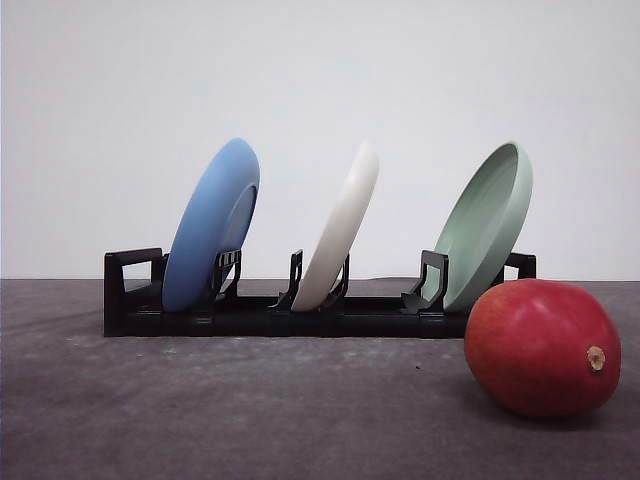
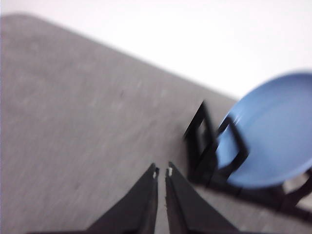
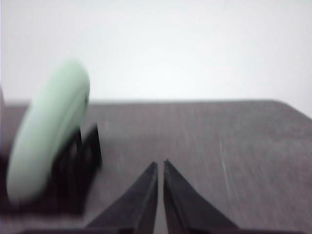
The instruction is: Place pomegranate in white plate
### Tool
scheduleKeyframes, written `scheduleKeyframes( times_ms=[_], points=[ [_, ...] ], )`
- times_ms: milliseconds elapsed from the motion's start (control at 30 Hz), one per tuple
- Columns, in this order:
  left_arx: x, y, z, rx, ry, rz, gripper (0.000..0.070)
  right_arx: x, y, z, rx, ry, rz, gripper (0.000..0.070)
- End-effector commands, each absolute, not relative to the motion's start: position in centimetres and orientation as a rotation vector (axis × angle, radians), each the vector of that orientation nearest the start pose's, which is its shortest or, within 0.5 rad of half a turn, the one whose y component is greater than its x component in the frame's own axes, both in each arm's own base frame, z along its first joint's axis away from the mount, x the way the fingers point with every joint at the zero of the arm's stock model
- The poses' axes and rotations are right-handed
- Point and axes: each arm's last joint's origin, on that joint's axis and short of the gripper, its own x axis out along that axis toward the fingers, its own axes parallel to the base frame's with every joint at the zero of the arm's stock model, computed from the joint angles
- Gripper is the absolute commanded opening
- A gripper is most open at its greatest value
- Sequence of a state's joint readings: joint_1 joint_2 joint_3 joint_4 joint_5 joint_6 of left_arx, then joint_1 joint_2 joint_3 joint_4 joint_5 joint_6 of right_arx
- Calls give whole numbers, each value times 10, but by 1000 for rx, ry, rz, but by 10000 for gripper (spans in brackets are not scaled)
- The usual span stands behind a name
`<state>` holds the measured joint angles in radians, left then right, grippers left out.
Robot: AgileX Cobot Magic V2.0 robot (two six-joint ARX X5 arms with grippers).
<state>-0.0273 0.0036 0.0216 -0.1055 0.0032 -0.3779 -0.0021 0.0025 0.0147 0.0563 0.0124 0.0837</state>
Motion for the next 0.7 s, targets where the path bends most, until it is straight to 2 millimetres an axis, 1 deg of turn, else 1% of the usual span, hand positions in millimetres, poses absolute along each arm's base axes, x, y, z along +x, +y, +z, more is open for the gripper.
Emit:
scheduleKeyframes(
  times_ms=[0, 67, 133, 300, 367, 533, 667],
  points=[
    [96, -3, 165, -417, 53, -24, 4, 96, -1, 178, 253, -108, -22, 3],
    [95, -3, 172, -417, 16, -32, 4, 95, -1, 183, 354, -139, -16, 3],
    [94, -3, 180, -417, -13, -38, 4, 94, -1, 189, 408, -171, -3, 4],
    [88, -2, 205, -409, -81, -31, 5, 87, 0, 211, 421, -199, 40, 3],
    [84, -2, 216, -408, -83, -21, 5, 83, 0, 221, 421, -175, 40, 3],
    [75, -1, 244, -399, 36, 3, 5, 71, 1, 244, 409, -45, 36, 3],
    [72, -2, 263, -333, 166, 7, 5, 66, 2, 259, 409, 60, 50, 3]
  ],
)
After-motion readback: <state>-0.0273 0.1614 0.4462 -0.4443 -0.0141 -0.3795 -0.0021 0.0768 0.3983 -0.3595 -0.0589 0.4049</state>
